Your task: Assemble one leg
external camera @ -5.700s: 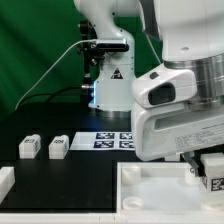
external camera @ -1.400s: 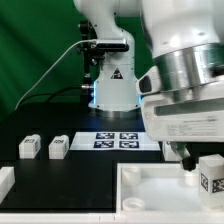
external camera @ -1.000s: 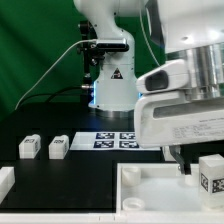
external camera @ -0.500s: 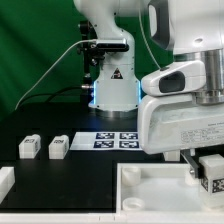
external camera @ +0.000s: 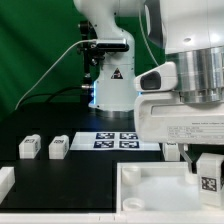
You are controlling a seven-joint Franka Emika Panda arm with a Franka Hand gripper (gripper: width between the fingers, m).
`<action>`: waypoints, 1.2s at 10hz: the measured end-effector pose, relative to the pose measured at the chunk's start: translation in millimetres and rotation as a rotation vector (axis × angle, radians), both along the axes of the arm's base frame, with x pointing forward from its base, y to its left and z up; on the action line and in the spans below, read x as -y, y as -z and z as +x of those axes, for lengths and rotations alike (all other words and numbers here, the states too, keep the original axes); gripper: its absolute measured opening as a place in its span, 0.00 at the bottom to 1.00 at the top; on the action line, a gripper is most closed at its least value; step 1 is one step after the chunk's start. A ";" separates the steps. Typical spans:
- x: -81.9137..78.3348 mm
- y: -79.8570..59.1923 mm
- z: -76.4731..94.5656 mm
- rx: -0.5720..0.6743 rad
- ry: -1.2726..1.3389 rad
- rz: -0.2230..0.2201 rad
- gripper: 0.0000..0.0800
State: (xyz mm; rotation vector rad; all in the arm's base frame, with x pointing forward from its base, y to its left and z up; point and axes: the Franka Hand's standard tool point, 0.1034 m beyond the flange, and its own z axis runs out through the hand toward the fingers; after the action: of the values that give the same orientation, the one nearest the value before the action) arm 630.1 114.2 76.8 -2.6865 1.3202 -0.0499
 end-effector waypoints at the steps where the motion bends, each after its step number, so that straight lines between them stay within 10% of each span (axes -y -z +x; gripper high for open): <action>1: -3.2 0.7 -1.8 -0.037 0.200 0.038 0.37; 8: -5.1 6.2 -0.9 -0.103 1.032 0.250 0.37; 12: -10.2 5.1 -4.0 -0.060 0.531 0.171 0.65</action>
Offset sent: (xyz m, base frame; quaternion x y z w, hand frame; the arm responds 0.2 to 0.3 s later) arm 0.0000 0.0000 0.0000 0.0000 0.0000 0.2667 0.9638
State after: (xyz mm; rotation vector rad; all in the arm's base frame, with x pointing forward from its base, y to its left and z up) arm 626.1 124.4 71.7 -2.1477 1.9211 0.0824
